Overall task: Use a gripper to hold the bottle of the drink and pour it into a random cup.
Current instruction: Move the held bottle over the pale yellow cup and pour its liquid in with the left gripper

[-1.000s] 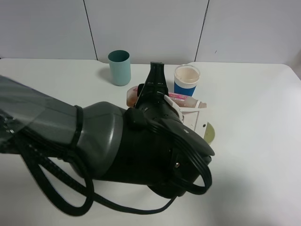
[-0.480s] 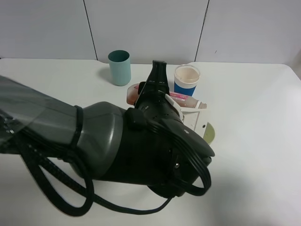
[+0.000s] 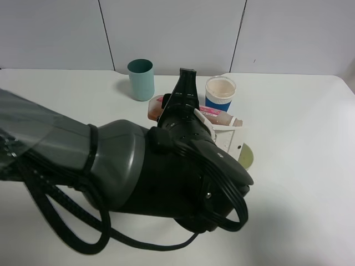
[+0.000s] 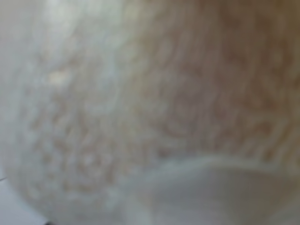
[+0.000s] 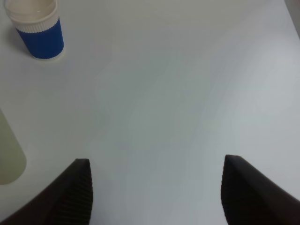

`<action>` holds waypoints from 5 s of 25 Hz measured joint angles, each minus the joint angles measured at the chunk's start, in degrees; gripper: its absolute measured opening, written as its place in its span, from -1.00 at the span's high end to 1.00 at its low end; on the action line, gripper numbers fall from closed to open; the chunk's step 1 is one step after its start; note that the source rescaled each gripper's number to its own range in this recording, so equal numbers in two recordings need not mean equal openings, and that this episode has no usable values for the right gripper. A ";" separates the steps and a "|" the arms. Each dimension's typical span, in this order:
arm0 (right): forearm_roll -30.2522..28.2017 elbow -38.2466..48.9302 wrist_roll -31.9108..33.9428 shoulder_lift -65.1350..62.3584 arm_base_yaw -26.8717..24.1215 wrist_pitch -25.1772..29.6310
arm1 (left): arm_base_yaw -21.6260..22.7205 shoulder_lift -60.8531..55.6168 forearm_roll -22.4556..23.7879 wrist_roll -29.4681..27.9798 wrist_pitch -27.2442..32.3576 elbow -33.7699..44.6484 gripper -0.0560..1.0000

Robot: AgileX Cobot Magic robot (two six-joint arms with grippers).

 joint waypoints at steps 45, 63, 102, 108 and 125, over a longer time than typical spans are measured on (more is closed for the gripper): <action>0.00 0.00 0.00 0.00 0.00 0.00 | 0.10 0.00 1.23 3.04 0.29 0.00 0.87; 0.00 0.00 0.00 0.00 0.00 0.00 | 0.17 0.00 1.30 4.53 1.77 0.00 0.87; 0.00 0.00 0.00 0.00 0.00 0.00 | 0.17 0.00 1.77 5.50 1.88 0.00 0.87; 0.00 0.00 0.00 0.00 0.00 0.00 | 0.17 0.00 2.67 5.61 1.88 0.00 0.87; 0.00 0.00 0.00 0.00 0.00 0.00 | 0.17 0.00 5.60 7.29 1.88 0.00 0.87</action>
